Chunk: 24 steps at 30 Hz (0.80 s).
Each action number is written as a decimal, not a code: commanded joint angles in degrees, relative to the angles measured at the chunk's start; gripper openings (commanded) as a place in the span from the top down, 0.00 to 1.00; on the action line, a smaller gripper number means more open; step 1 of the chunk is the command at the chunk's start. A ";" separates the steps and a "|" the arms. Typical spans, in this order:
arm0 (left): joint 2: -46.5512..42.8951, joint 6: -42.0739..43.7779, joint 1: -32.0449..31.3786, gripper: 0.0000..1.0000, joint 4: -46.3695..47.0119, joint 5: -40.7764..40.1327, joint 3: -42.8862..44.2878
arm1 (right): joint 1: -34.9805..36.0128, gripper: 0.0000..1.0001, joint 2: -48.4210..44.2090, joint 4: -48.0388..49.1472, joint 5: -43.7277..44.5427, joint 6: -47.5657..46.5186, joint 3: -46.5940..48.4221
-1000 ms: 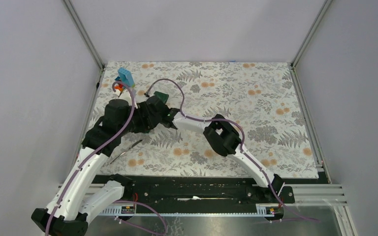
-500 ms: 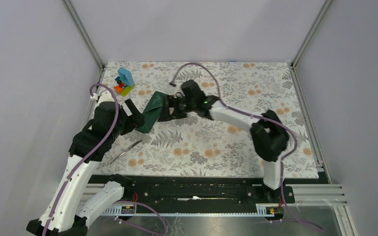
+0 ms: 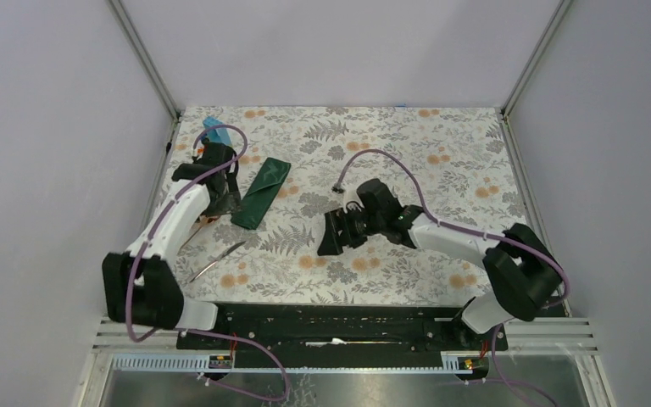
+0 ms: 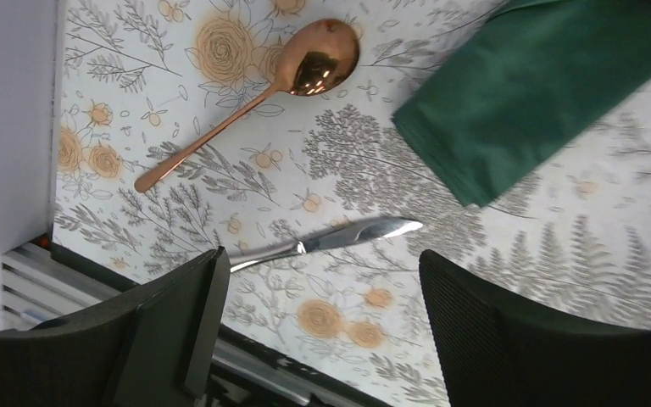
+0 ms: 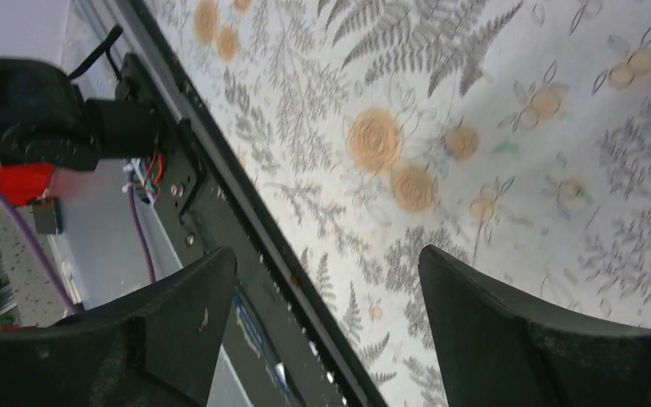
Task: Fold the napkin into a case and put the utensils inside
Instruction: Pick up the knife from the corner of the board.
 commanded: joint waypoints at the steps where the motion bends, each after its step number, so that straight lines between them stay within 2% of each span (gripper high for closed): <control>1: 6.97 11.85 4.35 0.13 3.01 10.79 0.84 | 0.31 0.14 -8.83 6.11 -2.95 -0.29 -4.98; 4: 11.64 12.78 4.38 0.13 1.59 11.99 -1.11 | 0.26 0.14 -12.08 5.29 -3.03 -1.38 -7.07; 7: 14.10 12.26 4.52 0.13 0.19 16.02 0.55 | 0.30 0.13 -15.09 5.72 -4.12 -2.08 -8.94; 12: 18.40 11.74 4.47 0.12 0.66 19.35 -1.15 | 1.47 0.13 -15.57 6.08 -4.64 -2.41 -9.78; 13: 18.81 11.48 4.46 0.06 1.70 20.25 -2.25 | 1.86 0.14 -15.70 6.07 -4.43 -2.58 -9.80; 15: 19.66 11.07 4.46 0.05 3.77 21.51 -4.72 | 2.11 0.14 -16.12 6.03 -4.26 -2.79 -9.88; 24: 22.71 6.59 4.48 0.05 5.00 16.32 -5.43 | 2.08 0.13 -17.49 5.91 -2.32 -2.96 -10.21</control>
